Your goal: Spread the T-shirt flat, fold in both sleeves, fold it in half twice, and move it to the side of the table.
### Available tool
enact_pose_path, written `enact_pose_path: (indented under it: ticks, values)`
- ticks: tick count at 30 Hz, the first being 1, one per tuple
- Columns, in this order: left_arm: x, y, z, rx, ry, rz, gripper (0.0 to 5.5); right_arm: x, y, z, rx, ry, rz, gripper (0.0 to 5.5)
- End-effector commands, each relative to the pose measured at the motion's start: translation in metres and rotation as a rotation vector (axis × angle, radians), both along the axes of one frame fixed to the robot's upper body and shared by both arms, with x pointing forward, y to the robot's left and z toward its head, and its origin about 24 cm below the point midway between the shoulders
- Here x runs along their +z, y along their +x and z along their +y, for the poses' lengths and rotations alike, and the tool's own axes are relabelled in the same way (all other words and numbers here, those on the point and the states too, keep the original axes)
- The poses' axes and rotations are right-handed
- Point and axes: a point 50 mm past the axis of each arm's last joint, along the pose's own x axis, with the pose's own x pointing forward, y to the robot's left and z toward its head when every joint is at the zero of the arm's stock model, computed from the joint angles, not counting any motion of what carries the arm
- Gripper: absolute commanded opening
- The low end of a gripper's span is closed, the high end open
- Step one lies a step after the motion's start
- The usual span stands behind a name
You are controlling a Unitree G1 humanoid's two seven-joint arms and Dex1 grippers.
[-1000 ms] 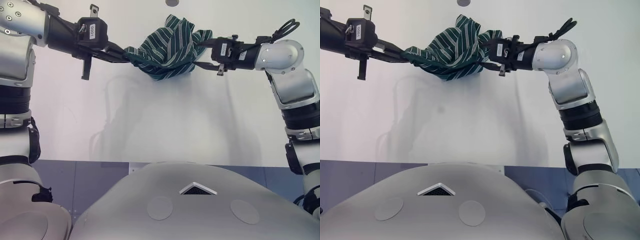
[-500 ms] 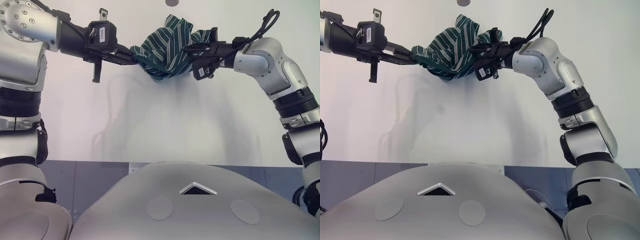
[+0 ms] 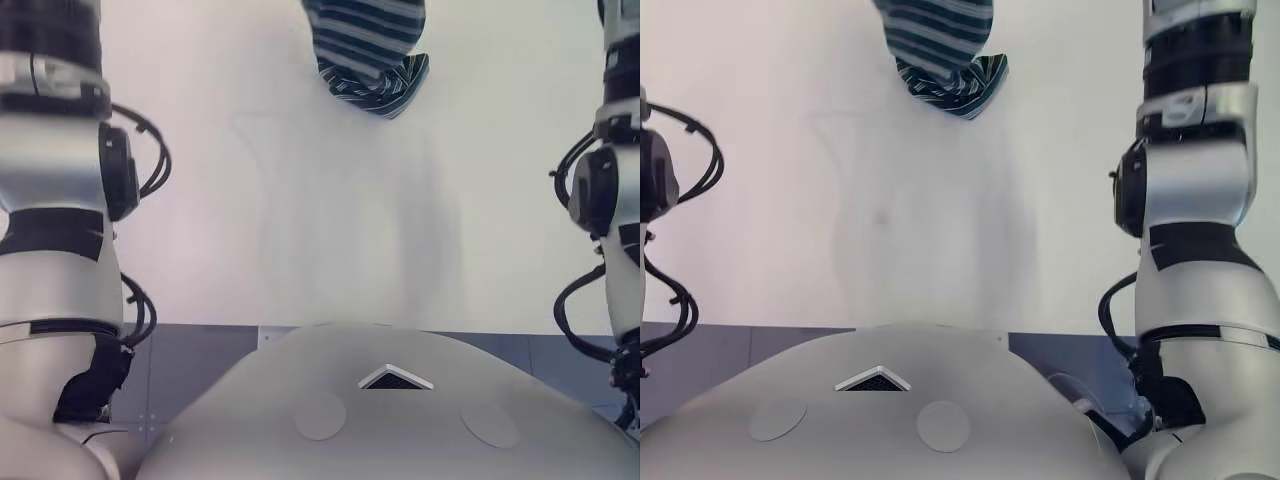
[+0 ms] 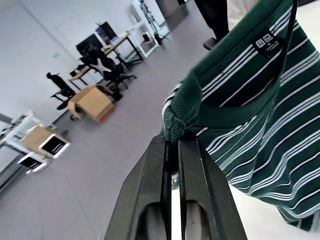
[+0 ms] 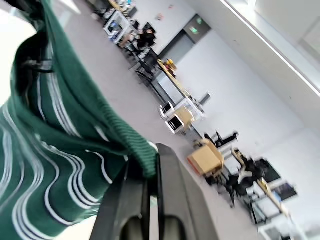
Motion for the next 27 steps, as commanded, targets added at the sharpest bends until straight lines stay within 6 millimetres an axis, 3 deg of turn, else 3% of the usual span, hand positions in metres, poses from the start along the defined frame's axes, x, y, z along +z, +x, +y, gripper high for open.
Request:
enact_pose_path:
  ticks: [1, 4, 7, 9, 11, 14, 15, 16, 17, 18, 20, 22, 23, 25, 27]
  values:
    - [0.053, 0.009, -0.016, 0.195, -0.105, -0.143, 0.00, 0.048, 0.013, -0.001, -0.199, 0.038, -0.094, 0.03]
    - [0.080, 0.008, -0.019, 0.305, -0.138, -0.248, 0.00, 0.080, 0.010, 0.000, -0.303, 0.020, -0.224, 0.03]
    - [0.103, 0.003, -0.014, 0.341, -0.168, -0.305, 0.00, 0.099, 0.006, 0.003, -0.332, -0.007, -0.304, 0.03]
    - [0.103, 0.001, -0.011, 0.288, -0.106, -0.272, 0.00, 0.102, 0.004, 0.007, -0.297, -0.106, -0.330, 0.03]
    - [0.090, 0.000, -0.003, 0.197, -0.014, -0.177, 0.00, 0.094, 0.002, 0.013, -0.158, -0.231, -0.285, 0.03]
    - [0.050, -0.023, 0.034, -0.287, 0.165, 0.165, 0.00, 0.054, -0.020, 0.007, 0.370, -0.454, 0.007, 0.03]
    - [0.038, -0.037, 0.053, -0.404, 0.188, 0.255, 0.00, 0.038, -0.037, 0.002, 0.521, -0.506, 0.088, 0.03]
    - [0.024, -0.059, 0.072, -0.485, 0.216, 0.314, 0.00, 0.017, -0.066, -0.002, 0.659, -0.529, 0.181, 0.03]
    - [0.006, -0.084, 0.074, -0.584, 0.251, 0.402, 0.00, -0.004, -0.099, -0.001, 0.783, -0.541, 0.289, 0.03]
    - [-0.029, -0.117, 0.073, -0.679, 0.365, 0.549, 0.00, -0.032, -0.135, 0.004, 0.905, -0.499, 0.445, 0.03]
    - [-0.098, -0.162, 0.077, -0.798, 0.682, 0.726, 0.00, -0.090, -0.177, 0.009, 0.963, -0.276, 0.765, 0.03]
    - [-0.142, -0.189, 0.071, -0.885, 0.712, 0.830, 0.00, -0.147, -0.198, 0.010, 0.895, -0.141, 0.952, 0.03]
    - [-0.155, -0.198, 0.064, -0.894, 0.662, 0.859, 0.00, -0.166, -0.208, 0.015, 0.867, -0.105, 0.991, 0.03]
    - [-0.168, -0.216, 0.053, -0.895, 0.573, 0.886, 0.00, -0.180, -0.221, 0.023, 0.828, -0.056, 1.017, 0.03]
    - [-0.174, -0.225, 0.051, -0.863, 0.530, 0.894, 0.00, -0.181, -0.228, 0.025, 0.799, -0.022, 1.027, 0.03]
